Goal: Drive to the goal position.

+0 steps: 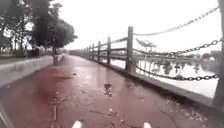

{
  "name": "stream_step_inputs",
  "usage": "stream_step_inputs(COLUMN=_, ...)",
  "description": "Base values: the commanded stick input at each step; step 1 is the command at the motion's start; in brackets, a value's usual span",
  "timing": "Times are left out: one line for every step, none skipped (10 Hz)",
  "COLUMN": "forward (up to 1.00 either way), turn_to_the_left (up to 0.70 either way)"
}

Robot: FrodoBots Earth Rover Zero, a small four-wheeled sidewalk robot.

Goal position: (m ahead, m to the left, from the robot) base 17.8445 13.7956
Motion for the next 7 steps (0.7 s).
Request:
stream_step_inputs(forward=0.50, turn_to_the_left=0.00)
stream_step_inputs(forward=0.50, turn_to_the_left=0.29)
stream_step_inputs(forward=0.50, turn_to_the_left=0.50)
stream_step_inputs(forward=0.50, turn_to_the_left=0.50)
stream_step_inputs(forward=0.50, turn_to_the_left=0.25)
stream_step_inputs(forward=0.50, turn_to_the_left=0.00)
stream_step_inputs(forward=0.50, turn_to_the_left=0.00)
